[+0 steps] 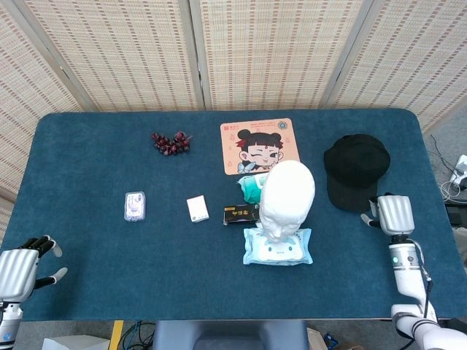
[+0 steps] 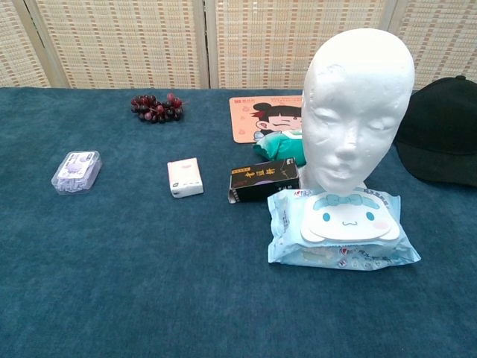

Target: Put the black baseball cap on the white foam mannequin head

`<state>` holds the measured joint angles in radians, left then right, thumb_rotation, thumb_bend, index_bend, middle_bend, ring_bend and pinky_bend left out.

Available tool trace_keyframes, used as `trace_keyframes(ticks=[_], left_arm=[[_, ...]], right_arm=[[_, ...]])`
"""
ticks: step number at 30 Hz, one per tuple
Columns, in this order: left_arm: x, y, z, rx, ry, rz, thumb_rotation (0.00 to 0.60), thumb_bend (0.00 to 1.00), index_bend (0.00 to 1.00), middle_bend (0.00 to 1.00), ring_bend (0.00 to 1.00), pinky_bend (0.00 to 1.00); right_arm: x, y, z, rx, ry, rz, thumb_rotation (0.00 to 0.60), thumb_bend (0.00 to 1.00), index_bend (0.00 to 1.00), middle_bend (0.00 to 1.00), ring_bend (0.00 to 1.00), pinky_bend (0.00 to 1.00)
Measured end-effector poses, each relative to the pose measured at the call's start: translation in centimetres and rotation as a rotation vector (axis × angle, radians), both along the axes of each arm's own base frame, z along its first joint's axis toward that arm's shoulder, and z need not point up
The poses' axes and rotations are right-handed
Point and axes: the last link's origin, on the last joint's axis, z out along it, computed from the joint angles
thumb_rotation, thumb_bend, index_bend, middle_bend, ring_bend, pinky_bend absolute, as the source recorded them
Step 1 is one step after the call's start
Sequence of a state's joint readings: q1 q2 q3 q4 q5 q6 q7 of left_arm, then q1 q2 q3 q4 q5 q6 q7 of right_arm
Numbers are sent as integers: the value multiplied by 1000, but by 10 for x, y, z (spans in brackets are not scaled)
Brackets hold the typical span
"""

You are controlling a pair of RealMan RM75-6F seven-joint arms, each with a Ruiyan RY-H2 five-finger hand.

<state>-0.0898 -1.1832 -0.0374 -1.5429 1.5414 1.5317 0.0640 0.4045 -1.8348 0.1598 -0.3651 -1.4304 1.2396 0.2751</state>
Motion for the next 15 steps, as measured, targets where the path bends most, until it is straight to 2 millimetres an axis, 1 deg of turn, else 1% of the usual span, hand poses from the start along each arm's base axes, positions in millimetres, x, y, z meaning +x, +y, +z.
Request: trace_keyframes(ticks=[15], left_arm=[[0,0,1,-1,-3,4,600,22,560,470,430,671]], right_arm=[[0,-8,-14,23,-2,-38,600,0,844,882,615,822]])
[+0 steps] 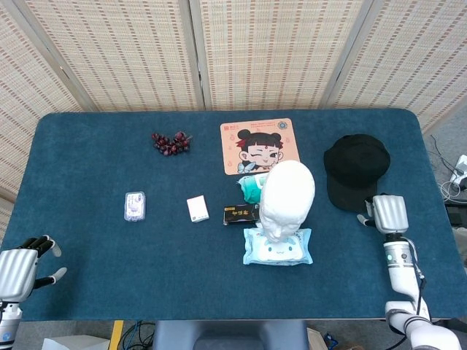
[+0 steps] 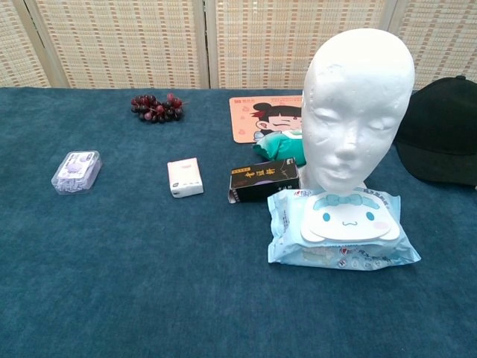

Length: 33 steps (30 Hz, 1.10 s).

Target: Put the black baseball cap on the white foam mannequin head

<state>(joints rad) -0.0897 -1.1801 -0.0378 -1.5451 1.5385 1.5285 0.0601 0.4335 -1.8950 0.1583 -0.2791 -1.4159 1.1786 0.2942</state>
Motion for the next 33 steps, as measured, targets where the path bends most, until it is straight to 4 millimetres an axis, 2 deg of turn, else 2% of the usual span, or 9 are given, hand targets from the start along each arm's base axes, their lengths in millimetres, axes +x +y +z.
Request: trace_keyframes(ticks=[12,33], left_arm=[[-1,0,1,5,3,3,600,22,559,470,430,671],[-1,0,4,6,-7,9,600,22,559,470,430,671]], right_arm=[[5,-10,-9,13,-19,-18,600,0,845,882,615,822],[8,-21,-14,13,-6,-49,600,0,846,882,616,822]])
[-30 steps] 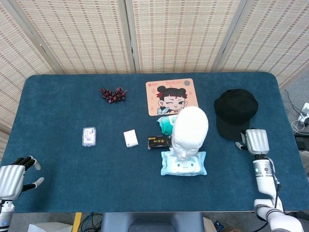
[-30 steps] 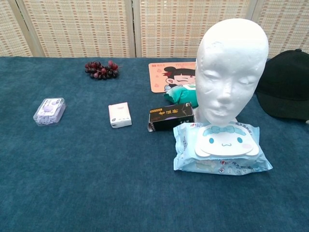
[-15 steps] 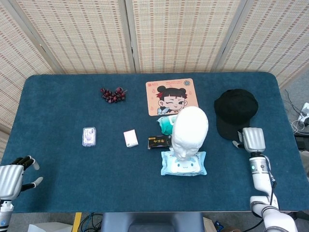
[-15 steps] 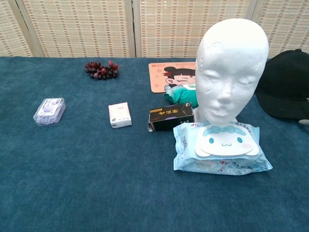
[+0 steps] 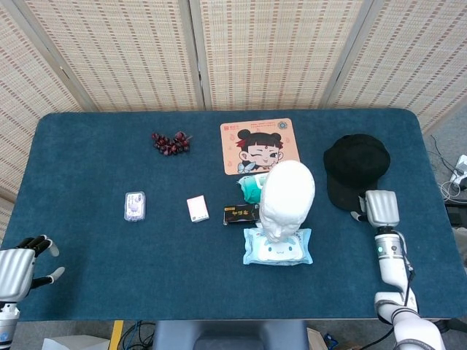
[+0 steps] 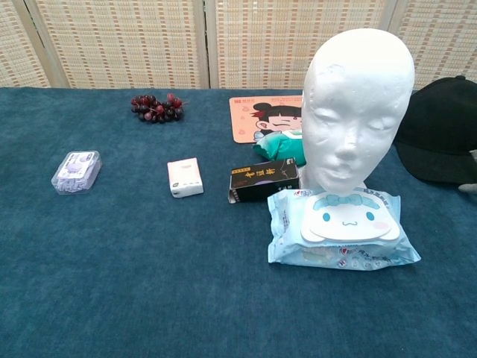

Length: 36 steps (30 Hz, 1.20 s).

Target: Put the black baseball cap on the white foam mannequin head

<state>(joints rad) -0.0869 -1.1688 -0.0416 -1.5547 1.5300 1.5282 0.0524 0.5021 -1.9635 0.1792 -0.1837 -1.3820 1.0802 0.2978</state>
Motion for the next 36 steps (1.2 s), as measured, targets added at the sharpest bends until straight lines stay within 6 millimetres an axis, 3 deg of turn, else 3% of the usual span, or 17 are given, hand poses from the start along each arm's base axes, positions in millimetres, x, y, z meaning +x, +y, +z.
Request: trace_keyframes(ticks=[13,20,36], left_arm=[[0,-1,2,-2,-13,4,600,22,559,470,430,671],[0,-1,1,-8,-15,5,600,22,559,470,430,671],[0,-1,1,-15,-16,10,600,22,559,470,430,671]], right_arm=[[6,-5,4,-31,3,19,600,0,839,856,613,822],[15,-6,13,-82,-12,85,600,0,690,815,585,810],[26,-16,25,-110,-11,157,600,0,610,632,434,439]])
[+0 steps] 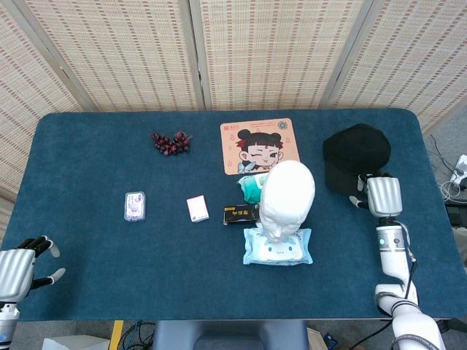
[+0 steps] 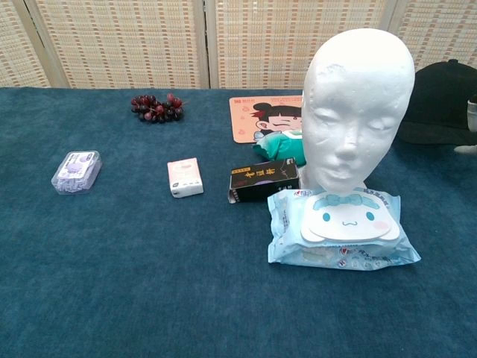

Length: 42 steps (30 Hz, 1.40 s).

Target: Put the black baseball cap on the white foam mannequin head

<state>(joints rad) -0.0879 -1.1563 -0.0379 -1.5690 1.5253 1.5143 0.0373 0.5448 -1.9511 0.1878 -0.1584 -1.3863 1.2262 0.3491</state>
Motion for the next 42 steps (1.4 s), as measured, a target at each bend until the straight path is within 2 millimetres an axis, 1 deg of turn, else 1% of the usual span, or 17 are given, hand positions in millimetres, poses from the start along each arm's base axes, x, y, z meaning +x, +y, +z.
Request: trace_keyframes(ticks=[4,6,8,13,18,21,24,35,42], left_arm=[[0,0,0,1,-1,0,600,22,559,470,430,671],[0,0,0,1,-1,0,600,22,559,470,430,671],[0,0,0,2,-1,0,600,22,559,470,430,671],[0,0,1,3,-3,0,600,22,558,470,430,671],[0,0,1,2,-3,-1,600,21,558,470,430,671],[1,0,1,2,-4,-2,600,22,558,470,430,671],[1,0,1,2,-5,-2,600,22,558,470,430,671],[1,-1,1,1,-6,-3,600,22,558,470,430,671],[1,-1,1,-2,-6,-4,600,21,559,470,430,671]], right_arm=[[-2,-1,-2,27,23,-7,600,0,573,589,400,376],[-3,-1,-2,38,33,-13,600,0,524,513,327,336],[-5,-2,-4,51,39,-32,600,0,452,404,219,285],[-10,-3,-6,77,80,-73,600,0,448,347,170,241],[-8,-4,-4,57,102,-66,600,0,448,278,143,238],[-6,-4,-1,38,102,-52,600,9,448,263,130,238],[-3,-5,2,18,103,-32,600,48,448,261,126,238],[8,-10,23,-76,145,26,600,256,448,261,126,238],[10,-15,35,-121,143,18,600,327,448,261,126,238]])
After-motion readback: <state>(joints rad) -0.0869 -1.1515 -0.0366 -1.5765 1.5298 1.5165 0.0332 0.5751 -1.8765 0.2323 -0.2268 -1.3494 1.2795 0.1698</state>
